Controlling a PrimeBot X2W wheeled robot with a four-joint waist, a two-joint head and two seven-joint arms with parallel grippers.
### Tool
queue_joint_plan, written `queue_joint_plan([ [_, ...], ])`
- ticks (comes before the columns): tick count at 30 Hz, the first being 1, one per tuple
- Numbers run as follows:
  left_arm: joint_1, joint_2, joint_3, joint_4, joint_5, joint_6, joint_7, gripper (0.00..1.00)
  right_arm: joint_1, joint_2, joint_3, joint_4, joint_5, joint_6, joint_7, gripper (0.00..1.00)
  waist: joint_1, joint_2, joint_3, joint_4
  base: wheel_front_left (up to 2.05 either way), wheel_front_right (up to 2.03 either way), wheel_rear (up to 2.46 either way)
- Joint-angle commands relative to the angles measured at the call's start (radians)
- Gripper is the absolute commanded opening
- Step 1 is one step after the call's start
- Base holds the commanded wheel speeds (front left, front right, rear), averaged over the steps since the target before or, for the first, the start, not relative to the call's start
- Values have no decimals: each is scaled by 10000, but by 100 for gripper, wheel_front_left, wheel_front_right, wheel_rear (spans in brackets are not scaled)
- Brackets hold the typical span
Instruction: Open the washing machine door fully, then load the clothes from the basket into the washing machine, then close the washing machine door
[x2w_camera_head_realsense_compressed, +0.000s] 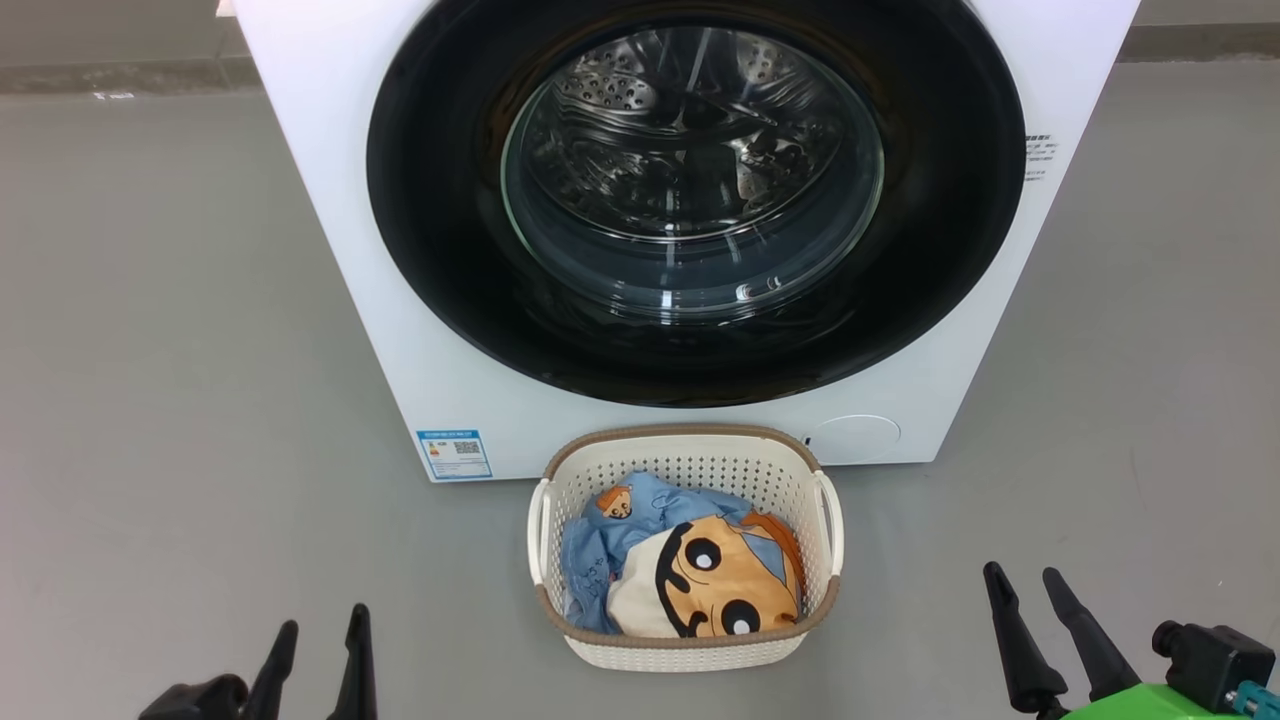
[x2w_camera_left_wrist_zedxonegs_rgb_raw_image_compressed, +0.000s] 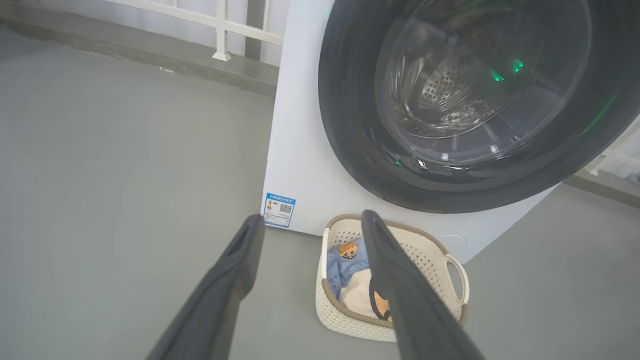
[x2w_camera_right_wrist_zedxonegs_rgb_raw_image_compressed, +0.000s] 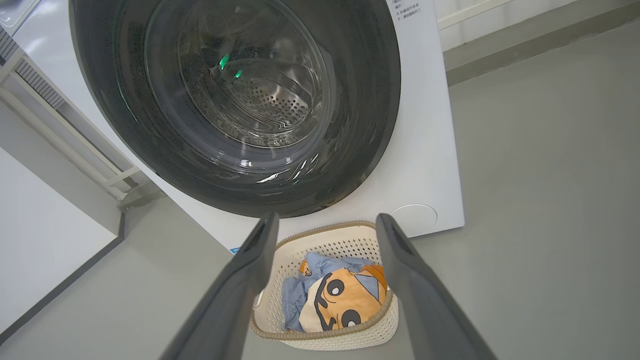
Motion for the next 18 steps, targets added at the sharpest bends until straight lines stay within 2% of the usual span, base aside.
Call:
queue_joint_plan([
  [1,-130,208,180,-314,328,85,-174,100,-113,-181,220,-247,-312,11,-148,100,-1,0,2,-2,0,0,0],
  [18,-29,477,-199,-586,2295,527,-675,100,113,-211,89,-309,-2183,13,-645,100,-1,0,33,36,0,0,0],
])
